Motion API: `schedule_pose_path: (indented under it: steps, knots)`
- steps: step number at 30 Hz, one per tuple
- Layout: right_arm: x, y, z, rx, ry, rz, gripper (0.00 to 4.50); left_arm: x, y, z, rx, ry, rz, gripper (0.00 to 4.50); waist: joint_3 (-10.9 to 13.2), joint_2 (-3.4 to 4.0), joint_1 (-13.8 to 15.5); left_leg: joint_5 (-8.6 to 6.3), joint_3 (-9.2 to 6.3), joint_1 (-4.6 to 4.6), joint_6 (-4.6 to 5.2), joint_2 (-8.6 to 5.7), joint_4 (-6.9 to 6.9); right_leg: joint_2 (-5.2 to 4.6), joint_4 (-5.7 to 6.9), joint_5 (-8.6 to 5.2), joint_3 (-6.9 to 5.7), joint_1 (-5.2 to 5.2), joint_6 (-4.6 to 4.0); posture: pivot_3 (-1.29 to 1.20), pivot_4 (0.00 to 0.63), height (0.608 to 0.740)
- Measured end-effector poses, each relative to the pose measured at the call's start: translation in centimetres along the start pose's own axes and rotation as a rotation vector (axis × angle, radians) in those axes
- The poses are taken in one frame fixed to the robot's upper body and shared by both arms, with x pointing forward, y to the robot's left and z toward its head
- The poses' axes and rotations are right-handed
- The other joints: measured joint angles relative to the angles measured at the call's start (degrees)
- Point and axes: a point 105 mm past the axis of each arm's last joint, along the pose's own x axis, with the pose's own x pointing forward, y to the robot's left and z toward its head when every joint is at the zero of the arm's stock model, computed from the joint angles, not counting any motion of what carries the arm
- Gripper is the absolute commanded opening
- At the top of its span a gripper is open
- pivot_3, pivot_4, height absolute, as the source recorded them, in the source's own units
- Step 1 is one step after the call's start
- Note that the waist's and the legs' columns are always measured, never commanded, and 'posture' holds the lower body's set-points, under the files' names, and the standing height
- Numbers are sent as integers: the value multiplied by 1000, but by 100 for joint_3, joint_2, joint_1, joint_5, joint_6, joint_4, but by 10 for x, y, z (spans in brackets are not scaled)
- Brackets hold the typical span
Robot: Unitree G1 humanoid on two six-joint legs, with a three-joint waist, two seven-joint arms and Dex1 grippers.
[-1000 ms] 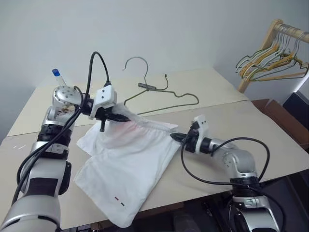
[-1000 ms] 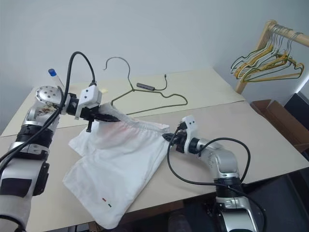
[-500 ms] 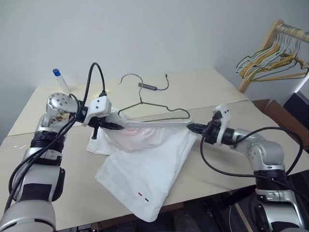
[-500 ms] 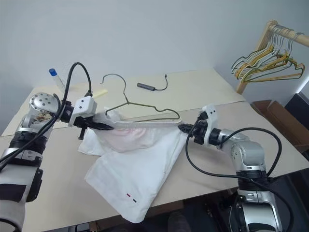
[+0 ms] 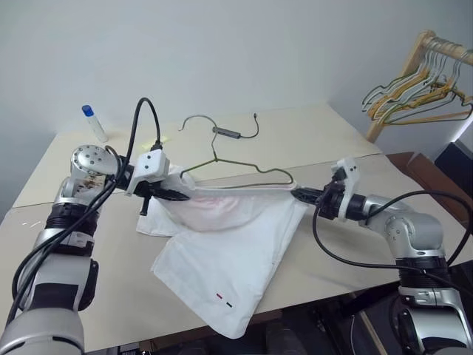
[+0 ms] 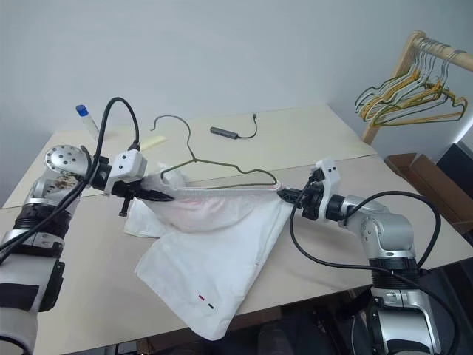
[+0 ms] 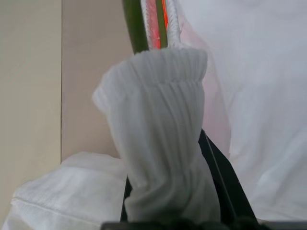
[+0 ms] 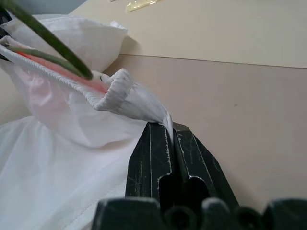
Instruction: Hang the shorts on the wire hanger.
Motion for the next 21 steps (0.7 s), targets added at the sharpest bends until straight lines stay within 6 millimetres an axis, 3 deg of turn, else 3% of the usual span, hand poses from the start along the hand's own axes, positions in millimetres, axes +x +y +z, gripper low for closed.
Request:
schedule_pose_path:
  steps: [16, 21]
  knots:
    - [-7, -1, 1, 24, 16, 15, 99, 6, 1, -10, 22, 98, 24, 52, 0, 0, -2, 0, 1, -1, 0, 0, 0, 0, -4, 0, 0, 0, 0, -180, 0, 740]
    - [-10, 2, 6, 6, 10, 27, 99, 12, 6, -25, 62, 220, 60, 52, 0, 0, -1, 0, 1, 0, 0, -2, 0, 0, -15, 0, 0, 0, 0, -184, 0, 740]
